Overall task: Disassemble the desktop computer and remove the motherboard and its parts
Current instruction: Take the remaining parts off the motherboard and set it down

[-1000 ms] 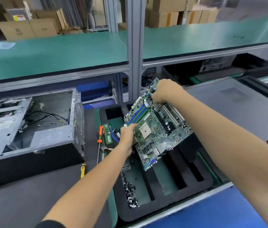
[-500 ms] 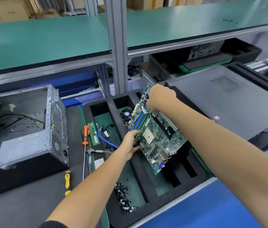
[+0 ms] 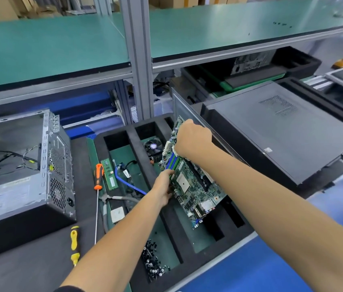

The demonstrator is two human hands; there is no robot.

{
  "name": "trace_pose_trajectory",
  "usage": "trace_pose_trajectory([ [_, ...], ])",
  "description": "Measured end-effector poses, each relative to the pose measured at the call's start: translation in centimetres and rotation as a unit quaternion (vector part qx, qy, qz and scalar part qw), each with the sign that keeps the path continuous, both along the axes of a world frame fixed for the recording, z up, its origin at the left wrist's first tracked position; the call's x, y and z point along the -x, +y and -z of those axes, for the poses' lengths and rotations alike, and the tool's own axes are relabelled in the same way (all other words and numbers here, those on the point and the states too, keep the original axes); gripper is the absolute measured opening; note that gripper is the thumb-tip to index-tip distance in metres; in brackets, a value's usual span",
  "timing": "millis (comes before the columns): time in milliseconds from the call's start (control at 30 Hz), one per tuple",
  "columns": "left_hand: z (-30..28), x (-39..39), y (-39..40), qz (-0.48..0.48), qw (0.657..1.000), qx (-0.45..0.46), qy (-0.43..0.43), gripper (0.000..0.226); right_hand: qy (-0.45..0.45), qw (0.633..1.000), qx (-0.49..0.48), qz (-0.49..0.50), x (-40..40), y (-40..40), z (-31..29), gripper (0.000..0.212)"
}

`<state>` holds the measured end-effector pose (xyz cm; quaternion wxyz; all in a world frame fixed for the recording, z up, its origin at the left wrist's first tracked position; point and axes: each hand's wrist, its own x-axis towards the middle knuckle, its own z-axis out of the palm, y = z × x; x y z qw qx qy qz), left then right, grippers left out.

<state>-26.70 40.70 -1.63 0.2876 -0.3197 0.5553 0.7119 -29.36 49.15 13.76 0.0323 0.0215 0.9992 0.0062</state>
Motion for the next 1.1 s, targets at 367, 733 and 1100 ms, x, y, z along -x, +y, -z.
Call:
trace_pose_trajectory([
  [367, -0.2, 0.5, -0.1, -0.031, 0.999, 0.031, 0.002, 0.054, -0.034, 0.998, 0.05, 0.032, -0.1, 0.4, 0.5, 0.035],
  [733, -0.4, 0.2, 1.0, 0.035, 0.996, 0.071, 0.053, 0.012, -0.129, 0.985, -0.076, -0.091, 0.8, 0.0, 3.5, 0.028],
  [1100, 0.2, -0.5, 0.1, 0.047, 0.992, 0.104, 0.055, 0.027, -0.245, 0.878, -0.32, -0.259, 1.4, -1.2, 3.5, 0.011],
])
